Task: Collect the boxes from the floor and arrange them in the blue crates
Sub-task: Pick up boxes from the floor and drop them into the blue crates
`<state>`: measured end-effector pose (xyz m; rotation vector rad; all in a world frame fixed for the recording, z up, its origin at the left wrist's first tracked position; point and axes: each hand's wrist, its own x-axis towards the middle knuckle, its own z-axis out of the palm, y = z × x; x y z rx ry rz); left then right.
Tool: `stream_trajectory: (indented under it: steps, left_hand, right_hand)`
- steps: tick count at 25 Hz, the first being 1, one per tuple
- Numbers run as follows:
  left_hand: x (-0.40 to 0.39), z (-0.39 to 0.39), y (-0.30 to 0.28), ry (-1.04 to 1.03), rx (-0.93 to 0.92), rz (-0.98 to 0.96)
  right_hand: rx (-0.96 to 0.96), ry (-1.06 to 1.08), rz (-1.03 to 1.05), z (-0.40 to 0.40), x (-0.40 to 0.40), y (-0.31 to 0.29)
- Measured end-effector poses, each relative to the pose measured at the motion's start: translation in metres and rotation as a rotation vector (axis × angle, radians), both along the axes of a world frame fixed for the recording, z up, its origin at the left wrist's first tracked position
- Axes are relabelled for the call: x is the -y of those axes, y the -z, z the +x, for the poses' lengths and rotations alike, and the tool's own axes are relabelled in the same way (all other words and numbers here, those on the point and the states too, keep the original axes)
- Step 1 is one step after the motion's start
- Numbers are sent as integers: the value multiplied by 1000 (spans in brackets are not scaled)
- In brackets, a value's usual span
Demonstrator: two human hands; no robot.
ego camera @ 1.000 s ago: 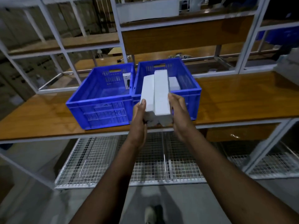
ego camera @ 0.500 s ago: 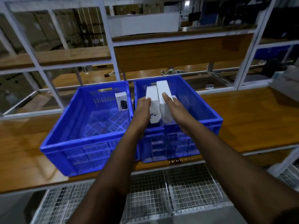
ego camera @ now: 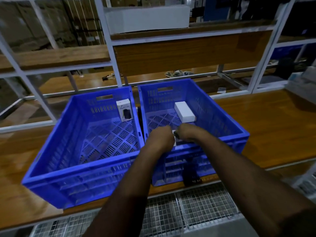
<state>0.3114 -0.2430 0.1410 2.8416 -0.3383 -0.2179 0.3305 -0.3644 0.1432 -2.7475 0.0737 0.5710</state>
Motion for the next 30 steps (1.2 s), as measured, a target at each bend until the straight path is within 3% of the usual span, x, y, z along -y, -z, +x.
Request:
stream_trajectory:
  steps: [7,10,14,19,23,26,30]
  left_hand:
    - [-3,4,4,-18,41,-77]
    - [1,2,5,-44,48,-62]
    - [8,-10,1,-94,134,-57]
    - [11,-28,4,-195,409,-271]
    - [26,-48,14,-206,673,-375]
    - [45,-63,25,-101,818,-427]
    - [86,-91,40,94,840,-592]
  right_hand:
    - [8,-202,-32,-4,-2,1]
    - [71,-108,-34,-6,1,4]
    - [390,65,-9,-17,3,6]
    - [850,74,119,-52,12,17]
    - [1033,83,306,-84,33,34]
    - [1142,194,443,-106,50,41]
    - [1219,336,495,-134,73,49]
